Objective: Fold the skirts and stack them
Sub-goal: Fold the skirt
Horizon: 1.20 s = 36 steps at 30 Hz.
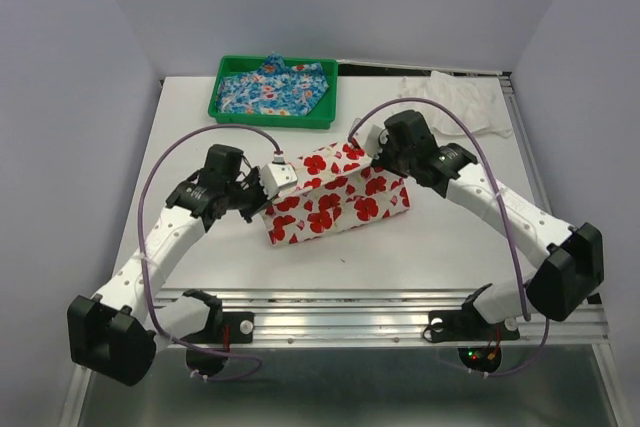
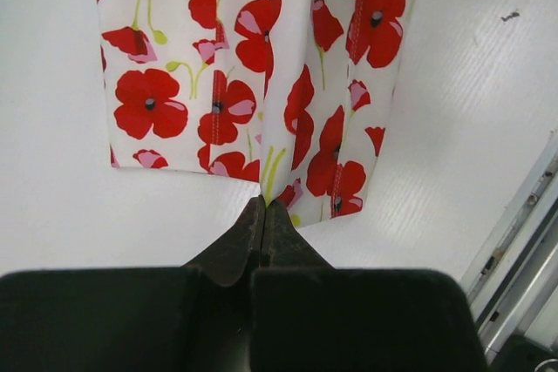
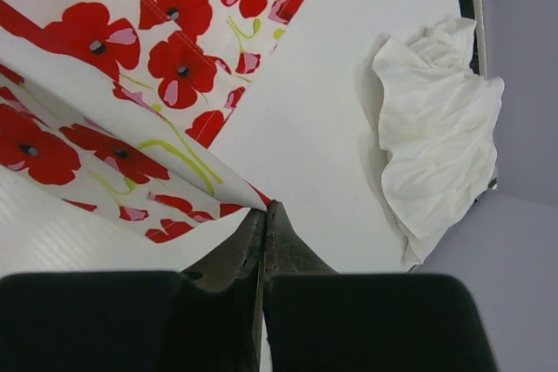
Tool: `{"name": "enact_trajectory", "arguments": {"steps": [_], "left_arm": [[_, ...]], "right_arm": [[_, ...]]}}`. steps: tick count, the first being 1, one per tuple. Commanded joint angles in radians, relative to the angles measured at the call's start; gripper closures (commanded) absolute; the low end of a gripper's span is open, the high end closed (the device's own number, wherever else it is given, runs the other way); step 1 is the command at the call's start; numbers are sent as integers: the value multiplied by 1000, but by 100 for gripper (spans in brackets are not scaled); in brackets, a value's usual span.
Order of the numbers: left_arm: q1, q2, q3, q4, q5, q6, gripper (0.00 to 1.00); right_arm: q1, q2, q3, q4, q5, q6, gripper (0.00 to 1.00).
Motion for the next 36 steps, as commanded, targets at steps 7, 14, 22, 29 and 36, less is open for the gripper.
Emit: {"name": "enact_trajectory", "arguments": {"steps": [7,14,22,29,36], "left_arm": [[99,192,97,153,7,-1,100],[149,327,117,246,10,-3,100],[171,505,187,338,-2,-12,100],[172,683,316,360,-28,-53,69],[177,728,417,339,-59,-115,45]], "right_arm": [[-116,209,146,163,-88,-103,99],[-127,362,221,234,-131,-126,99],[-158,525,229,346,-139,-118,99],[-178,628,238,441,-102,-103,97],[-178,666,320,447,-14,-22,20]]}}
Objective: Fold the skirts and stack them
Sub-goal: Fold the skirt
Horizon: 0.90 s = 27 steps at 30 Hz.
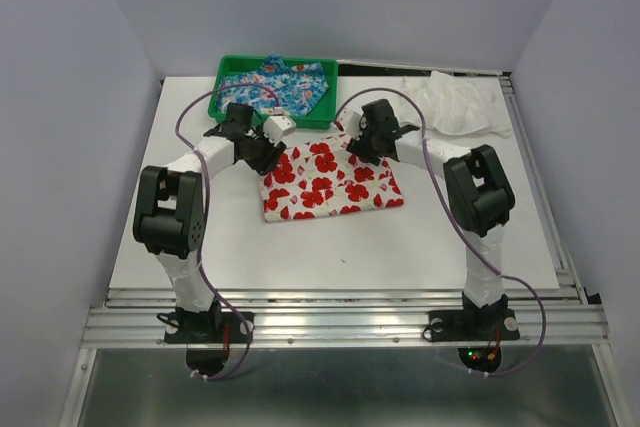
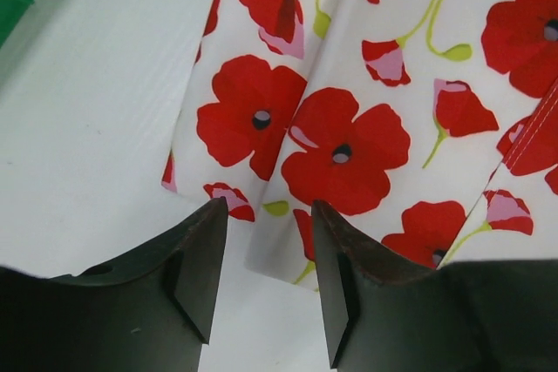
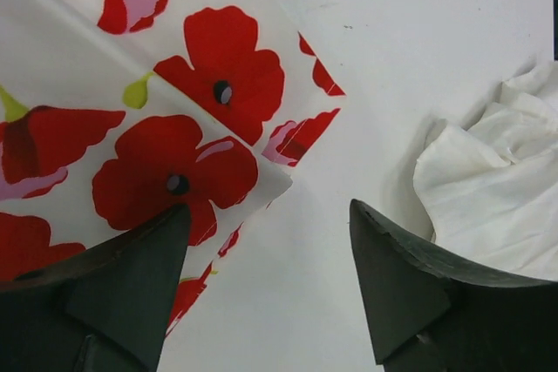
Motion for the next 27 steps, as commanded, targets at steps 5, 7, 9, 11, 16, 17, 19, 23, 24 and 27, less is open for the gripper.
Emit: {"name": "enact_trajectory", "arguments": {"steps": [5,7,9,11,16,17,19,23,24,27], "left_arm": [[8,-41,129,-11,-11,-42,44],[8,-13,156,-48,-2,-30,44],[8,45,215,-79,7,-15,46],[8,77,254,-94,3,-15,48],[0,171,310,-114,-54,0,58],[-2,180,316,-122,-60,11,61],[-8,192,307,-125,-94,27,63],[-22,200,272,-132,-146,73,66],[-26,205,267,-148,-151,79,67],[-37,191,218,-168,-151,116,70]], "right_arm": [[-3,-86,168,-74,29,170,18],[-3,-98,197,-206,-20,212,20],[-3,-103,249,-304,-100,284,22],[-3,-100,277,-436,-144,335,25],[-3,-135,241,-597,-296,432,40],[-3,-139,228,-613,-310,445,41],[-3,-147,183,-634,-330,453,43],[-3,-155,86,-616,-306,461,46],[-3,-149,73,-608,-281,461,46],[-12,-110,44,-593,-216,439,47]]}}
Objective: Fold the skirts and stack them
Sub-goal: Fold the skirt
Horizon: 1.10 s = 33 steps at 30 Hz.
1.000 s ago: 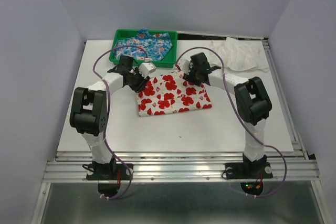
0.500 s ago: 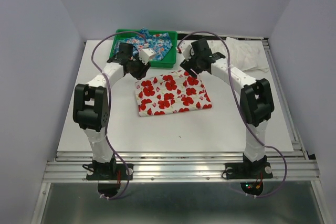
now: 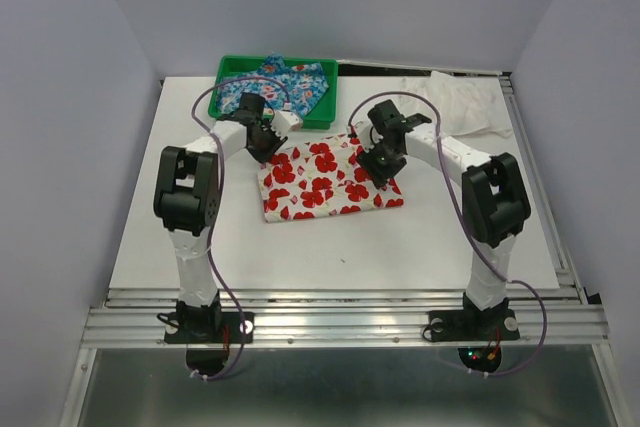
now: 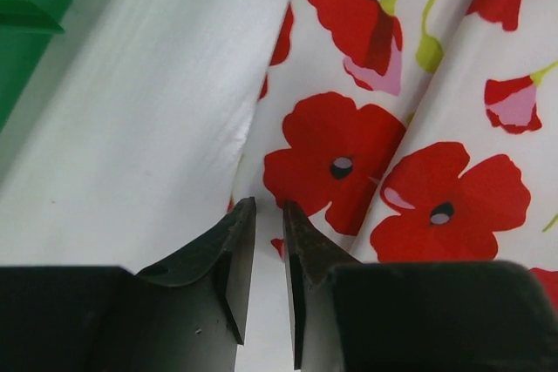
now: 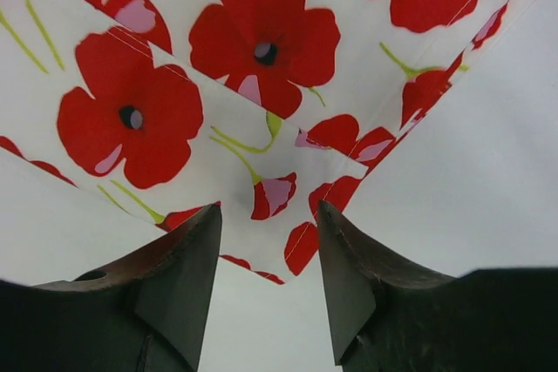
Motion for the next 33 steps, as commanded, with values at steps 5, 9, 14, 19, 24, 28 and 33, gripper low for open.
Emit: {"name": "enact_trajectory", "arguments": {"steps": [5,9,14,19,24,28,33], "left_arm": [[-53,-127,-200,-97,-13,127,76],[-90,-216,-317,-120,19,160,78],[-203,-317,-431,-177,77,165,80],[-396,-423,-445,-237,272,116,79],[-489,-483,-394,-188,459,-31,77],[-442,-585,-417,-48,473,-209,73],[-285,-649,-539,269,553,-560,66]], "right_arm": [[-92,74,-17,28,114,-48,48],[-170,140,57,36,171,-97,49],[-216,247,218,48,215,-140,49],[-225,348,396,79,214,-138,48],[-225,391,595,54,165,-92,46],[-225,269,550,50,136,-57,42],[-215,80,413,-4,-42,120,40]]}}
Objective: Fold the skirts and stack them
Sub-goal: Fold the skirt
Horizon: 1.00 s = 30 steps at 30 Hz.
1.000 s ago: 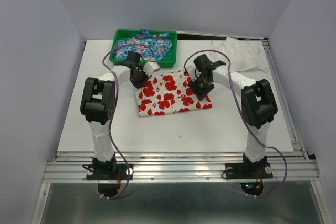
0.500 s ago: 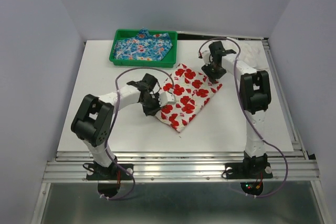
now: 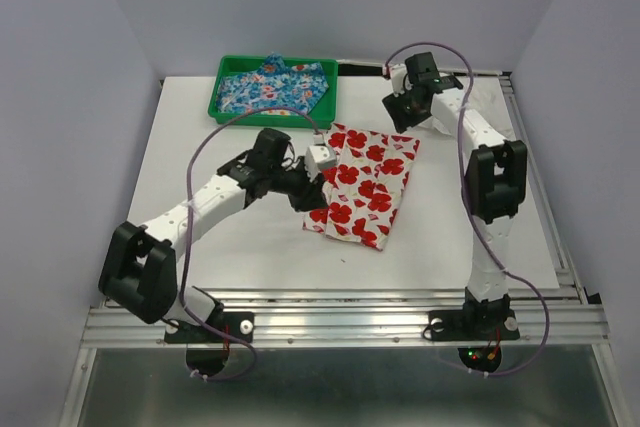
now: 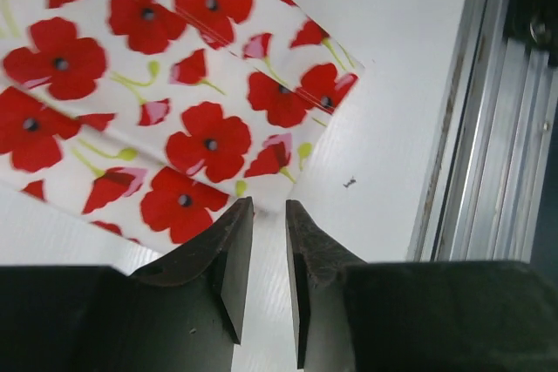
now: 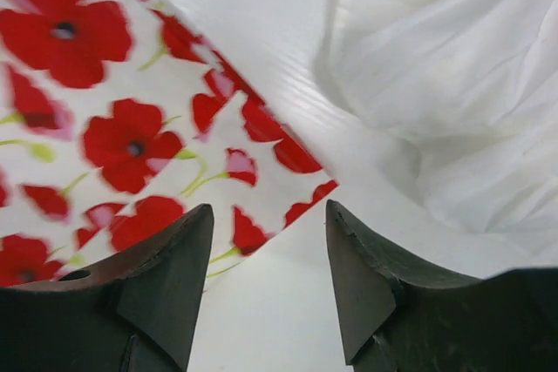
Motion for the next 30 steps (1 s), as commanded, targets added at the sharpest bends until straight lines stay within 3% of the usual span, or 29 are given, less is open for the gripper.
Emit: {"name": "enact_trajectory", "arguments": {"steps": [1,3,6,15,24,30], "left_arm": [[105,-47,-93,273,73,-362,66],[134,-23,-113,311,12,-500,71],[199,46,-153,379,88,-603,75],[237,206,-176,500,70,-736,84],[237,261,-160,496,-8,-775,86],[237,259,-162,494,-31,-783,87]], "right_arm": [[21,-214,-80,-32,-234,191,40],[45,-298,-205,-10,-307,328,39],[84,-379,-370,74,-411,540,38],[303,-389,-514,186,-379,867,45],[479,-308,-517,130,-129,978,51],[498,-278,-514,113,-63,984,53]]}}
